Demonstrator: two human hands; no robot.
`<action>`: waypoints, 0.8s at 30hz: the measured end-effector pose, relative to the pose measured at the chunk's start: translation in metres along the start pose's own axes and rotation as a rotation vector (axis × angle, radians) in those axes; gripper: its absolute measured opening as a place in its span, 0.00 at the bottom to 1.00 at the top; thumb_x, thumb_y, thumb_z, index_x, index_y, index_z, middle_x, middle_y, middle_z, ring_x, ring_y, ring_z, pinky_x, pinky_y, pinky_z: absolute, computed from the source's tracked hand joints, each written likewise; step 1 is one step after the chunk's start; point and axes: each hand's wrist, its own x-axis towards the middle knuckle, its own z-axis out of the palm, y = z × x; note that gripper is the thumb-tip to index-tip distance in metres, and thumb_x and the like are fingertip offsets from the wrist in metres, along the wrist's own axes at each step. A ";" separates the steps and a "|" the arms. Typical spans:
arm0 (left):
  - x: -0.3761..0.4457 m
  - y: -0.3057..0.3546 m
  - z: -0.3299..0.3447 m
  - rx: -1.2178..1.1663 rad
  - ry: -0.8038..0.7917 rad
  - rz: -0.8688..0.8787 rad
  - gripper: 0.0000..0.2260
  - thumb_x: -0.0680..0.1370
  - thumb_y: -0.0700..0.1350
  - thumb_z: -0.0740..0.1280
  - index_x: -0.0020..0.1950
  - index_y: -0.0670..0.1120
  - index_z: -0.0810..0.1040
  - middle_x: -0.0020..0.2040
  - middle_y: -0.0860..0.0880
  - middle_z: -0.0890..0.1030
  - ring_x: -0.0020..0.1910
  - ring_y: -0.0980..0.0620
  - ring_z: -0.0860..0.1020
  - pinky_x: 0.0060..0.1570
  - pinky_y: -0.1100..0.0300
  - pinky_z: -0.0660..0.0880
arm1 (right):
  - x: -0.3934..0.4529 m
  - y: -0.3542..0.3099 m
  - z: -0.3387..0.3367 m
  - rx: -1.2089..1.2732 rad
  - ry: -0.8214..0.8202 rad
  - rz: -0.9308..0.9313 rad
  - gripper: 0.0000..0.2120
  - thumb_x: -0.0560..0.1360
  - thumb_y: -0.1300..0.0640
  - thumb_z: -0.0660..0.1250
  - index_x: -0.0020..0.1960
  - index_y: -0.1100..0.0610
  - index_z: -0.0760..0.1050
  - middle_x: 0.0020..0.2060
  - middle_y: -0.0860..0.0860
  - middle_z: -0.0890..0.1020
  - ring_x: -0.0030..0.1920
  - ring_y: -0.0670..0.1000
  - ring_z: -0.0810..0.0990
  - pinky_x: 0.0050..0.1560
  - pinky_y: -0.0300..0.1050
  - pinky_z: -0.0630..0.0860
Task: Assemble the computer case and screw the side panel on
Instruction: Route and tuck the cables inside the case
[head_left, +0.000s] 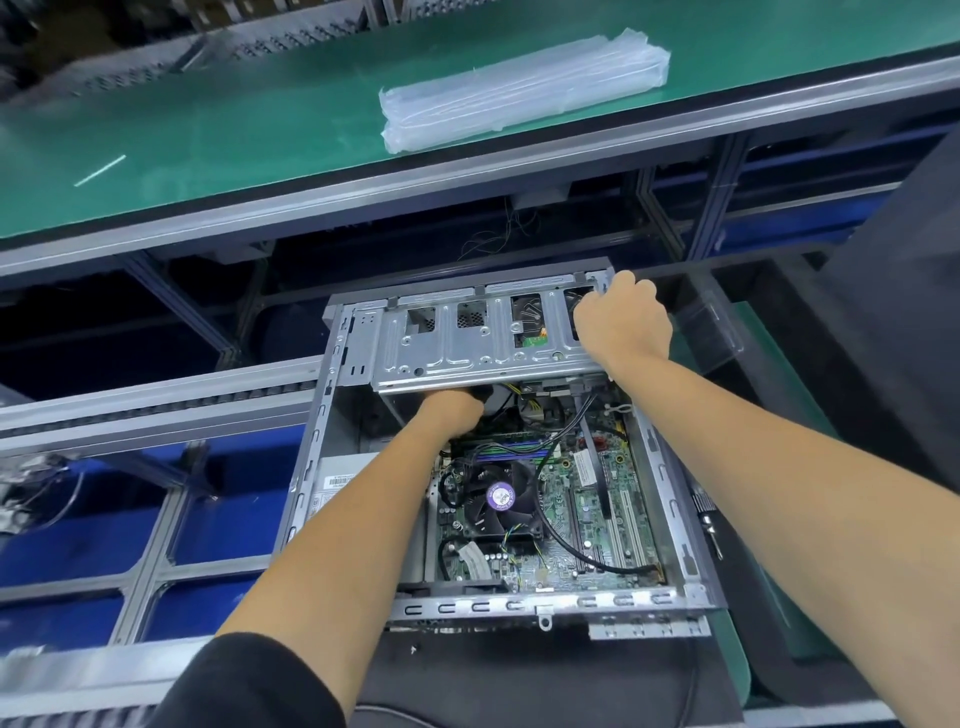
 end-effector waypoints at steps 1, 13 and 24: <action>-0.001 -0.002 -0.002 -0.039 0.000 -0.015 0.17 0.81 0.43 0.55 0.67 0.37 0.72 0.60 0.41 0.75 0.52 0.44 0.72 0.55 0.53 0.68 | 0.000 0.000 0.000 0.002 0.000 0.001 0.16 0.81 0.53 0.54 0.63 0.62 0.68 0.60 0.60 0.73 0.47 0.56 0.69 0.46 0.50 0.64; 0.008 -0.004 -0.002 0.059 -0.022 0.027 0.17 0.81 0.41 0.55 0.69 0.43 0.69 0.64 0.43 0.74 0.58 0.44 0.74 0.57 0.53 0.70 | 0.001 0.000 0.001 -0.023 0.001 0.001 0.17 0.81 0.52 0.54 0.64 0.61 0.68 0.60 0.60 0.73 0.49 0.56 0.71 0.45 0.49 0.65; 0.010 0.005 -0.005 0.003 -0.098 0.146 0.12 0.82 0.45 0.53 0.51 0.43 0.75 0.44 0.47 0.74 0.42 0.49 0.72 0.47 0.56 0.68 | 0.000 -0.001 -0.001 -0.007 0.000 0.005 0.17 0.81 0.53 0.54 0.64 0.62 0.68 0.61 0.60 0.73 0.47 0.56 0.68 0.45 0.50 0.64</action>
